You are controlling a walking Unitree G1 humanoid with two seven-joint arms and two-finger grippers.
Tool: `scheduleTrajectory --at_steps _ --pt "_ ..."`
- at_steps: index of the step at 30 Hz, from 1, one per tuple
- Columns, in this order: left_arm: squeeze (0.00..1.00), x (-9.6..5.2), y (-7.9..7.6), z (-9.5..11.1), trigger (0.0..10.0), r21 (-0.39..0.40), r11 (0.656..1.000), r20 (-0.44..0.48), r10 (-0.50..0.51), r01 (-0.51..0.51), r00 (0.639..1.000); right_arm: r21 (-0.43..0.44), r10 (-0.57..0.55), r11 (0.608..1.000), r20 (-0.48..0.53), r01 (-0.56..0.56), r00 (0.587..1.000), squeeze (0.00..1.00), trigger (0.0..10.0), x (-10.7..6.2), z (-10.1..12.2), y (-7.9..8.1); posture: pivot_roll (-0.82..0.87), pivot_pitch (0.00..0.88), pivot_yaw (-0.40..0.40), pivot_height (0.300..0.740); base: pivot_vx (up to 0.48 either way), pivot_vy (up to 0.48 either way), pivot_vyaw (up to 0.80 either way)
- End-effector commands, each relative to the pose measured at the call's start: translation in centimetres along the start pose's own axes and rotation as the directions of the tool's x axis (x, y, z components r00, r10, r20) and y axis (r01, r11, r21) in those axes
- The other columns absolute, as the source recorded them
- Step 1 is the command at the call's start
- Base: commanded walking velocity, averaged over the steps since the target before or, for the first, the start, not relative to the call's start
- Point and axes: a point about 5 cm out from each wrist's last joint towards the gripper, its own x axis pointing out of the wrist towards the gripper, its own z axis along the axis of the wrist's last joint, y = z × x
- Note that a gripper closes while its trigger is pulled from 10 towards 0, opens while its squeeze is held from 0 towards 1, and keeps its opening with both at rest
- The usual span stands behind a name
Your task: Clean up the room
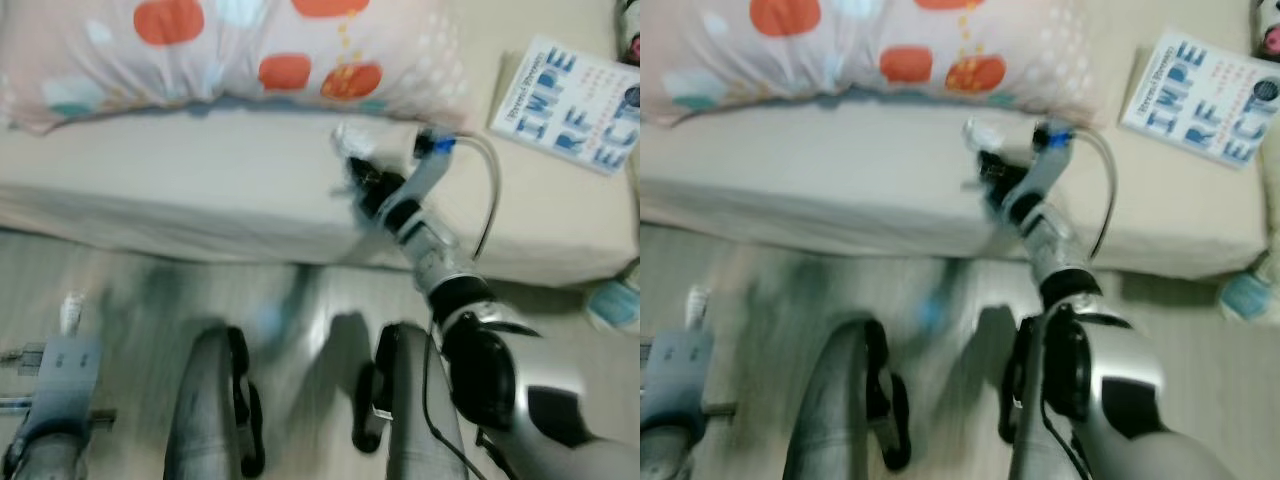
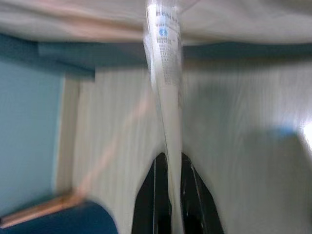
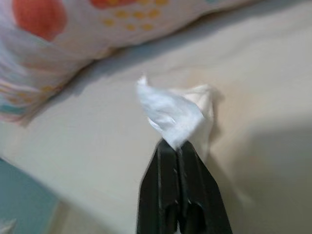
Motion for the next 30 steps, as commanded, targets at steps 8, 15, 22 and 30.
scheduleTrajectory --at_steps 8,15,22,30 --pt "0.00 5.5 -1.4 2.2 3.9 -0.170 0.985 0.052 0.039 -0.030 0.998 0.025 0.021 0.999 -0.022 -0.021 1.000 0.00 0.0 -3.6 -3.1 -0.1 0.00 0.244 -0.050 0.615 0.000 0.000 0.00" --pt "0.00 7.5 -5.2 4.1 10.0 -0.282 0.957 0.056 -0.049 0.063 0.997 -0.013 0.004 1.000 -0.009 -0.004 1.000 0.00 0.0 -3.9 -2.4 -1.1 -0.03 0.112 -0.053 0.635 -0.069 0.000 0.00" --pt "0.00 7.0 -8.7 3.2 10.0 -0.286 0.948 0.043 -0.132 0.138 0.990 -0.028 -0.023 0.999 -0.070 0.022 0.997 0.00 0.0 -5.2 -3.6 -1.3 -0.05 0.056 -0.064 0.660 -0.206 0.000 0.00" --pt "0.00 5.4 -11.3 -2.3 10.0 -0.241 0.946 -0.128 -0.251 0.215 0.960 -0.078 -0.127 0.990 -0.186 0.114 0.974 0.00 0.0 -7.3 -6.1 -2.9 -0.06 0.013 -0.053 0.685 0.000 0.000 0.00"
